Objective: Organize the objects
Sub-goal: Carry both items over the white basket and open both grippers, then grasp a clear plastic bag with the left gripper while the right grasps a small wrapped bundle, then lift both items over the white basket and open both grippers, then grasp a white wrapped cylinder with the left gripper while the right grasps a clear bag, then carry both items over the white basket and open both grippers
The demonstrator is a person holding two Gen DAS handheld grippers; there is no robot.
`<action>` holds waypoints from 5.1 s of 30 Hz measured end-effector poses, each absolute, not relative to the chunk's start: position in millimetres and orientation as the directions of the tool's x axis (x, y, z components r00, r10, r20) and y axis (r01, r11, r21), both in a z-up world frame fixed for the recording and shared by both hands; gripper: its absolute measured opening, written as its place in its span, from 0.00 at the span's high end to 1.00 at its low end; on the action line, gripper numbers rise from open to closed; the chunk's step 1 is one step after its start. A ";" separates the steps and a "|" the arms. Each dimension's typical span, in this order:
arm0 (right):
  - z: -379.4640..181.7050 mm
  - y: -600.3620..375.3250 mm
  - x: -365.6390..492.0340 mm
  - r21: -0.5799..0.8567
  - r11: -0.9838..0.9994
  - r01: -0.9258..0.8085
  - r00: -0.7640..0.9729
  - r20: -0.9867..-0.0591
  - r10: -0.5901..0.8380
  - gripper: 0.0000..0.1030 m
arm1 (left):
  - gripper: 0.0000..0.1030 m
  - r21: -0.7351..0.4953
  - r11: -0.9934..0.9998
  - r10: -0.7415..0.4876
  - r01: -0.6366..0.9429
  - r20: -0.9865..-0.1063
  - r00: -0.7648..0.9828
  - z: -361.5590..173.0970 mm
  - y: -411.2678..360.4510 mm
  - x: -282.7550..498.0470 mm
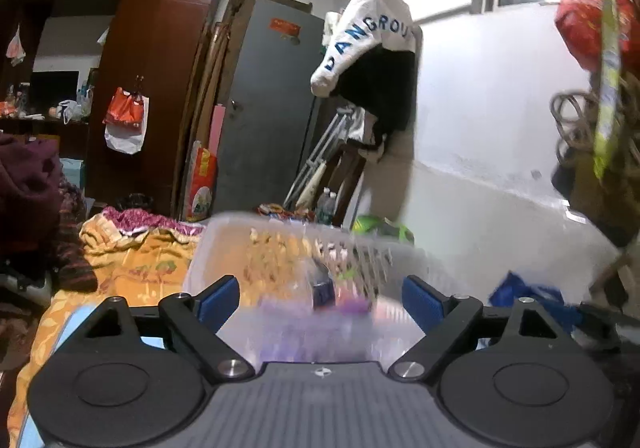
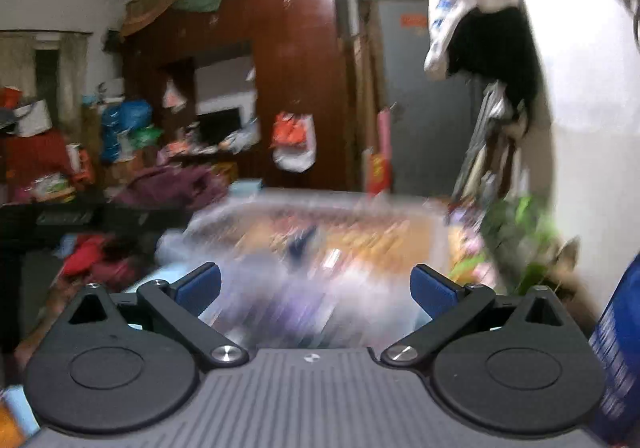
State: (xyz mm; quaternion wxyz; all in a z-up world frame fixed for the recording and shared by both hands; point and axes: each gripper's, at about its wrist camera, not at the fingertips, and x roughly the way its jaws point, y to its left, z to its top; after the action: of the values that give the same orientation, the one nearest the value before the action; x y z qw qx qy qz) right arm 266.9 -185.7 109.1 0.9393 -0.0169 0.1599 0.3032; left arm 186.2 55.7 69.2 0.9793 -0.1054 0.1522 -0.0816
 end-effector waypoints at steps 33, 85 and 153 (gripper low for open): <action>32.0 -230.4 254.7 0.115 0.830 -0.546 0.737 -0.403 0.542 0.56 | 0.62 -0.207 0.978 -0.077 -0.009 -0.408 0.910 -7.0 53.5 196.3; 148.9 -155.2 343.7 -0.007 0.823 -0.567 0.779 -0.329 0.534 0.55 | 0.62 -0.315 0.938 -0.231 0.143 -0.263 0.937 102.3 40.1 241.7; 50.5 -194.8 242.0 0.093 0.794 -0.601 0.745 -0.296 0.598 0.60 | 0.52 -0.271 0.941 -0.268 0.201 -0.237 0.934 -6.6 43.3 151.9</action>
State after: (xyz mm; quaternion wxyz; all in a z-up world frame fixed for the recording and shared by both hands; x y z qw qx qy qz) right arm 242.0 -194.8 50.5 0.9340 -0.0043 0.1569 0.3211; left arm 151.9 43.3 -6.6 0.9757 -0.1219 0.1366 -0.1200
